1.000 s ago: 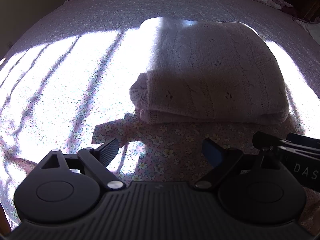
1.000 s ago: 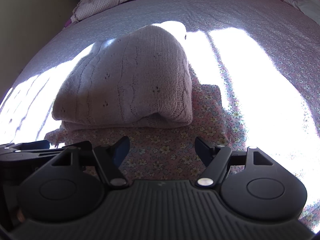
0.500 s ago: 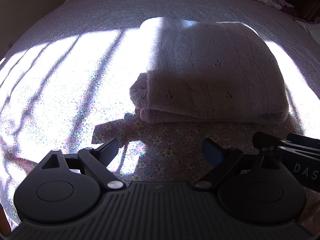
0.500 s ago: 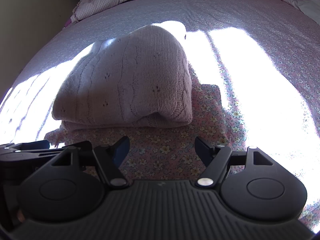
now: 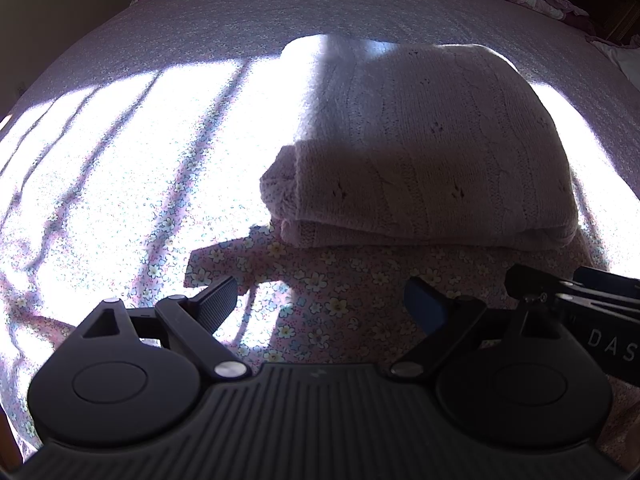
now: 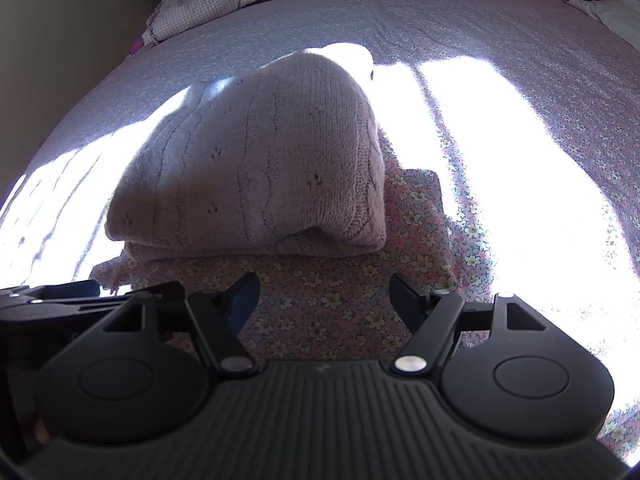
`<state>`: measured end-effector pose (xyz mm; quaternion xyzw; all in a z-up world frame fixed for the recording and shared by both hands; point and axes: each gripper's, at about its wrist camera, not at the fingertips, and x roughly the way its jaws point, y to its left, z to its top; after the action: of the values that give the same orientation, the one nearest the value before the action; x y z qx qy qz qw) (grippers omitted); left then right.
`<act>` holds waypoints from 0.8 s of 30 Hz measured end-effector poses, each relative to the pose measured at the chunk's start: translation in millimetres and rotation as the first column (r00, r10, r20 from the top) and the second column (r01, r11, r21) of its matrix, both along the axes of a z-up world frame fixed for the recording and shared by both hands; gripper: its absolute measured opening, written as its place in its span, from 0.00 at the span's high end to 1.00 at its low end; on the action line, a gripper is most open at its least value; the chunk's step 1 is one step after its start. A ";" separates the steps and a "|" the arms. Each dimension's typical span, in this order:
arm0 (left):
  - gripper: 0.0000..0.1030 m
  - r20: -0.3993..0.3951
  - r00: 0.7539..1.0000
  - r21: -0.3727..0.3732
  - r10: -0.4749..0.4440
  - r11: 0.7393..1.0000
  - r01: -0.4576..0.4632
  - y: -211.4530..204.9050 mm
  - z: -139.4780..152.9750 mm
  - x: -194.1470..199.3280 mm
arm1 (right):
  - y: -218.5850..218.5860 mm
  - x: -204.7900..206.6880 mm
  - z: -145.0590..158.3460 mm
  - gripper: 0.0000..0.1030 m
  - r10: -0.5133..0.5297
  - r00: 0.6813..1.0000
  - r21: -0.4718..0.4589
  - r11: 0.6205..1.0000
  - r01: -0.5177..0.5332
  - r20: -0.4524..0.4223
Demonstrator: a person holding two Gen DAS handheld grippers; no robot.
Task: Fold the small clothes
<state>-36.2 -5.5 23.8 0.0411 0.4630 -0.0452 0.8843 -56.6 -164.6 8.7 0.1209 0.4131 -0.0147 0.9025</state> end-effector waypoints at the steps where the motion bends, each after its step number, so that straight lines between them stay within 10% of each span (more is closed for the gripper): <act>1: 0.08 0.001 1.000 0.001 -0.001 1.000 0.001 0.0 0.0 0.0 | -0.1 0.1 0.0 0.29 0.000 1.000 -0.001 1.000 0.000 0.000; 24: 0.08 -0.003 1.000 0.000 0.003 1.000 -0.003 -0.5 0.9 -0.6 | 0.3 -0.4 3.7 0.29 0.007 1.000 -0.005 1.000 -0.007 0.003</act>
<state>-36.7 -5.9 24.6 0.0403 0.4644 -0.0443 0.8836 -57.0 -164.3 12.4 0.1173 0.4119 -0.0123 0.9036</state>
